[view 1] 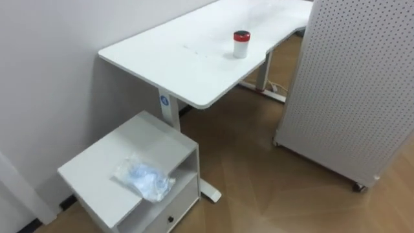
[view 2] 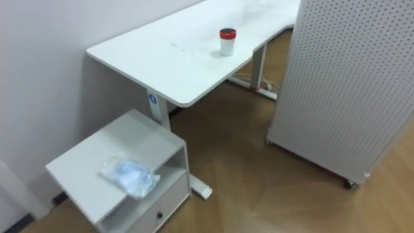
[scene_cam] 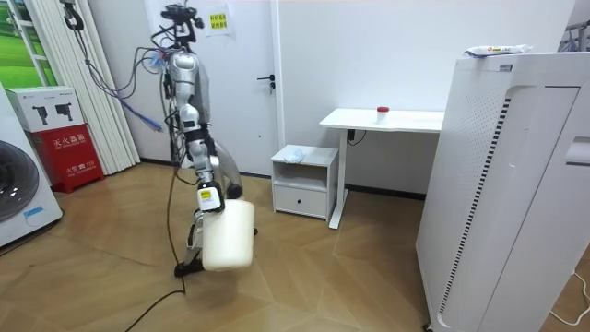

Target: Pick garbage

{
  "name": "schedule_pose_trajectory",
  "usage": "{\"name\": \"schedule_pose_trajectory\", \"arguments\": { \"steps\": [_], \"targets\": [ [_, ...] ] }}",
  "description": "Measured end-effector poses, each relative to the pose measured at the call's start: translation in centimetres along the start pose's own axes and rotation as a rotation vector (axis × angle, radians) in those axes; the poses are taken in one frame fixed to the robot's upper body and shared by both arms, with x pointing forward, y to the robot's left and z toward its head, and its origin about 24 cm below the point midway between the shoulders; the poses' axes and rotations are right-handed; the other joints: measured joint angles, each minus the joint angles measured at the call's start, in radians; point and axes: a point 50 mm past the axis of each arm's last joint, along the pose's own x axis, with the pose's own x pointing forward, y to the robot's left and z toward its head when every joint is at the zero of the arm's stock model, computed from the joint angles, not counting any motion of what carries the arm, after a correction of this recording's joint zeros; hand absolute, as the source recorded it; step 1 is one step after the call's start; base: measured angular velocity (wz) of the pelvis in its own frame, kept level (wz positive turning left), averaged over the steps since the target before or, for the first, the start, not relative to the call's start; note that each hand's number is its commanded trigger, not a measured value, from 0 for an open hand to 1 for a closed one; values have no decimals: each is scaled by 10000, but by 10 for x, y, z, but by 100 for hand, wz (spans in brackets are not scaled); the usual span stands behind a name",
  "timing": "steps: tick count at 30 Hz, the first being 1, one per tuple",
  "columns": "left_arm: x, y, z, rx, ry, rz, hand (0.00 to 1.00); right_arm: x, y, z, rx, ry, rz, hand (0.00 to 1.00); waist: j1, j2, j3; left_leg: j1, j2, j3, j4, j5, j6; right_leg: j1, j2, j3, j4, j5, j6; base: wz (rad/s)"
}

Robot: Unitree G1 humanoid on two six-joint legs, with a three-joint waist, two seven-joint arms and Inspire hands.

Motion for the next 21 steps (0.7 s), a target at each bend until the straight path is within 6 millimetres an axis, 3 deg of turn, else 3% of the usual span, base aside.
{"name": "schedule_pose_trajectory", "arguments": {
  "steps": [1, 2, 3, 7, 8, 9, 10, 12, 14, 16, 18, 19, 21],
  "targets": [
    [0, 1, 1, -7, -22, 17, 0, 0, 1, -2, -14, 71, -44, 100, 38, -76, -41, -28, -178, 16, 104, 116, 214, 64, -168, -117, 60, -194, 194, 6],
    [0, 3, 1, -23, -19, 68, 0, -1, 5, -3, -25, 132, 0, 100, 137, -247, -103, 113, -380, 246, 142, -87, 388, 62, -526, -334, 208, -378, 482, 0],
    [1, 3, 10, -25, -251, 73, 0, 0, 6, -2, -5, 99, -27, 100, 203, -304, -92, 224, -538, 430, 184, -269, 507, -25, -802, -663, 477, -373, 616, -9],
    [3, 8, 28, 12, -693, 402, 0, 0, 17, 27, 78, -841, 234, 100, 218, -409, 1, 416, -830, 843, 526, -808, 823, -219, -1340, -1420, 1465, -260, 835, -5],
    [3, 9, 35, -65, -880, 499, 0, 0, 20, 34, 129, -1151, 399, 100, 175, -404, 0, 576, -904, 945, 488, -1015, 866, -396, -1462, -1522, 2087, -119, 1069, 20],
    [4, 10, 47, -59, -1161, 618, 0, -1, 24, 42, 115, -1411, 522, 100, 151, -382, 6, 670, -936, 1013, 396, -1201, 901, -777, -1555, -1643, 2967, 121, 1177, 19],
    [4, 11, 52, -31, -1295, 720, 0, -1, 25, 43, 45, -1423, 539, 100, 160, -378, 2, 709, -969, 1010, 311, -1265, 938, -1017, -1650, -1820, 3436, 297, 1199, 16],
    [3, 14, 67, 0, -1738, 1058, 0, -1, 30, 50, -59, -1642, 689, 100, 187, -269, -42, 1015, -1019, 908, 38, -1372, 1036, -1675, -1927, -2469, 4899, 1467, 1189, 12],
    [2, 17, 77, -118, -2094, 1349, 0, -2, 33, 52, 57, -1813, 908, 100, 190, -216, -55, 1440, -1011, 697, -377, -1404, 1038, -1985, -2019, -2637, 5503, 2077, 1243, -4],
    [1, 18, 87, -239, -2424, 1476, 0, -3, 36, 59, 511, -2079, 1133, 100, 175, -162, -23, 1705, -985, 604, -708, -1398, 1028, -2774, -2213, -2666, 6251, 1781, 1235, -4],
    [-2, 18, 104, -187, -3210, 1614, 0, -4, 38, 61, 1128, -2071, 1336, 100, 187, -45, 27, 1872, -773, 586, -843, -1409, 1045, -3918, -2385, -2634, 6340, 1272, 1165, 0],
    [-3, 18, 107, -207, -3433, 1654, 0, -4, 40, 62, 1252, -2079, 1404, 100, 193, -10, 28, 1878, -698, 586, -864, -1412, 1040, -4189, -2397, -2638, 6101, 1178, 1154, -12],
    [-7, 18, 120, -196, -4057, 1794, 0, -5, 44, 70, 1719, -2249, 1588, 100, 152, 114, 62, 1895, -444, 555, -1056, -1370, 962, -4898, -2369, -2898, 4272, 1115, 1136, -11]
  ]
}}
